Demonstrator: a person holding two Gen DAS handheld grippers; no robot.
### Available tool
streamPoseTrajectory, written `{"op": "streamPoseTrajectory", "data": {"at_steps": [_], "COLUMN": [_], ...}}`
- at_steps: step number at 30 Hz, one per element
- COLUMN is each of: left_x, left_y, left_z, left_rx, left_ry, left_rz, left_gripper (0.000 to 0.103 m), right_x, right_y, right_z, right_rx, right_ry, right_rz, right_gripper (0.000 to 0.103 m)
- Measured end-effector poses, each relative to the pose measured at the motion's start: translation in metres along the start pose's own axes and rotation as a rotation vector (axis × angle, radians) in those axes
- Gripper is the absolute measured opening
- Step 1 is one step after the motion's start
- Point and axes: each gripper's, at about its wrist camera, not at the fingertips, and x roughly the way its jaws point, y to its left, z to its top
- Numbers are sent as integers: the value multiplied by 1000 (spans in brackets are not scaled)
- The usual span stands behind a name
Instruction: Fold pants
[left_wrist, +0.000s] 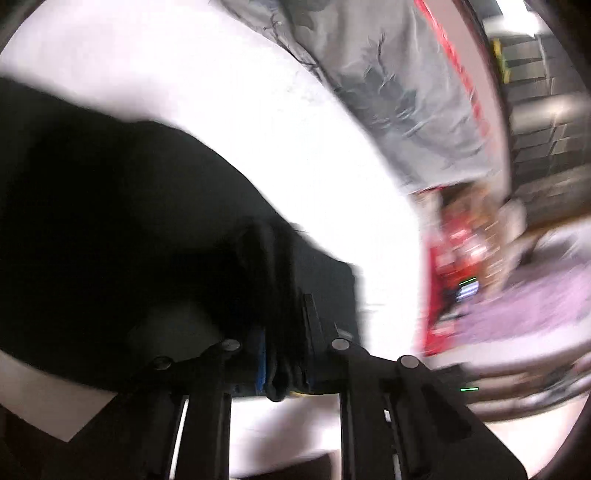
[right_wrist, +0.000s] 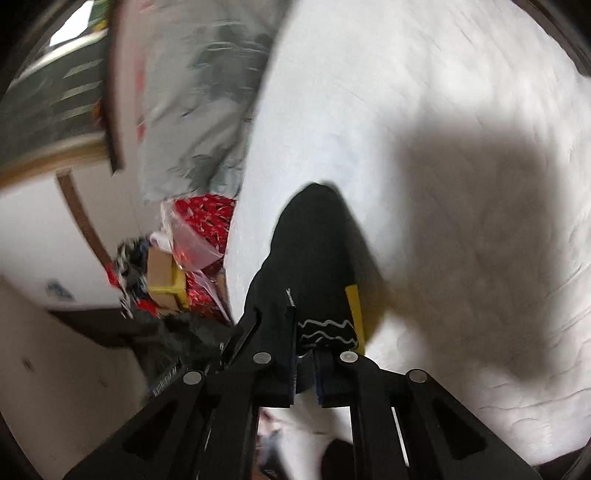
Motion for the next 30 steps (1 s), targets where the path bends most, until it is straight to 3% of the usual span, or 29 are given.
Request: {"op": "streamPoseTrajectory", "data": {"at_steps": [2, 7, 9, 11, 13, 17, 20, 23, 25, 26, 30], "left_x": [13, 10, 3, -11, -27, -66, -99, -129, -148, -152, -168], "left_y": [13, 25, 29, 35, 43, 67, 87, 107, 124, 131, 168], "left_z": [-1, -4, -3, -2, -1, 10, 25, 41, 51, 54, 68], "left_rx": [-19, -47, -63, -66, -68, -77, -58, -23, -10, -8, -29], "left_ry": [48, 53, 75, 88, 86, 43, 8, -31, -47, -54, -47], "left_rz": [30, -11, -32, -54, -63, -44, 32, 137, 203, 221, 246], "left_gripper": [13, 13, 13, 14, 16, 16, 16, 18, 38, 42, 43], "right_x": [9, 12, 5, -10, -23, -30, -8, 24, 46, 58, 103], "right_y": [-15, -24, -19, -15, -5, 23, 60, 97, 117, 127, 153], "right_z": [-4, -5, -6, -8, -12, -20, -36, -65, -88, -100, -147], "right_rx": [29, 56, 40, 11, -38, -198, -366, -564, -687, -745, -934], "right_ry": [24, 35, 57, 74, 69, 65, 102, 140, 160, 171, 224], "right_rz": [-40, -17, -29, -26, -51, -119, -171, -231, -270, -286, -339], "right_gripper": [7, 11, 20, 43, 51, 51, 52, 60, 64, 67, 69]}}
